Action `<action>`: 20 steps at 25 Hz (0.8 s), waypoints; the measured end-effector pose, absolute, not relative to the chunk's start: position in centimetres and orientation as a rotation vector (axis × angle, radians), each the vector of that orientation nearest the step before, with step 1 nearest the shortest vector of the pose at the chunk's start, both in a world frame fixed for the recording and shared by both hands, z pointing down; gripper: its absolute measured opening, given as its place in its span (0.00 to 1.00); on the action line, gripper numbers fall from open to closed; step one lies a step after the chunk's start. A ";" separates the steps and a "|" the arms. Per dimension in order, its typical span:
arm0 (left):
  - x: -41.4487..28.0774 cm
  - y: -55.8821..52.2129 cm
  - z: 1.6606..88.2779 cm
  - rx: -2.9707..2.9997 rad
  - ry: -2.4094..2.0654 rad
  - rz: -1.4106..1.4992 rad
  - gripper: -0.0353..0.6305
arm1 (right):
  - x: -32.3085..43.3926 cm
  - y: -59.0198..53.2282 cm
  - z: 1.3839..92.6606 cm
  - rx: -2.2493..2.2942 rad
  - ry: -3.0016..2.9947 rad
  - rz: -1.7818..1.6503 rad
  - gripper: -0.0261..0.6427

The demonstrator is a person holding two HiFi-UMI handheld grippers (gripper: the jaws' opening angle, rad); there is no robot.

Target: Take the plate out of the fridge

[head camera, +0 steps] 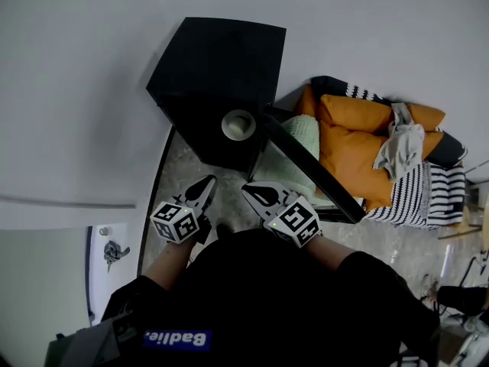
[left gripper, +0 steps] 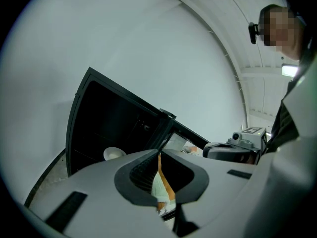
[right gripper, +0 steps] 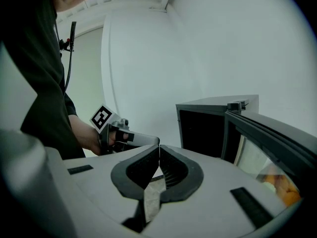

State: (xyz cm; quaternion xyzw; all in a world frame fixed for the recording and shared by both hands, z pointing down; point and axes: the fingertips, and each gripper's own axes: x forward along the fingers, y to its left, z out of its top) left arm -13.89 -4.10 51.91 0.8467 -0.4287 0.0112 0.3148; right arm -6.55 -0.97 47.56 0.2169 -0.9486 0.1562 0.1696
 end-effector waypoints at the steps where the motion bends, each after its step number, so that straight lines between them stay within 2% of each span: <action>1: -14.1 -4.5 52.0 2.224 -1.136 0.025 0.06 | -6.5 -1.1 47.4 0.616 -2.702 0.439 0.06; 20: -14.3 -9.3 56.3 2.026 -1.125 -0.055 0.07 | -4.2 -1.5 47.0 0.668 -2.700 0.460 0.06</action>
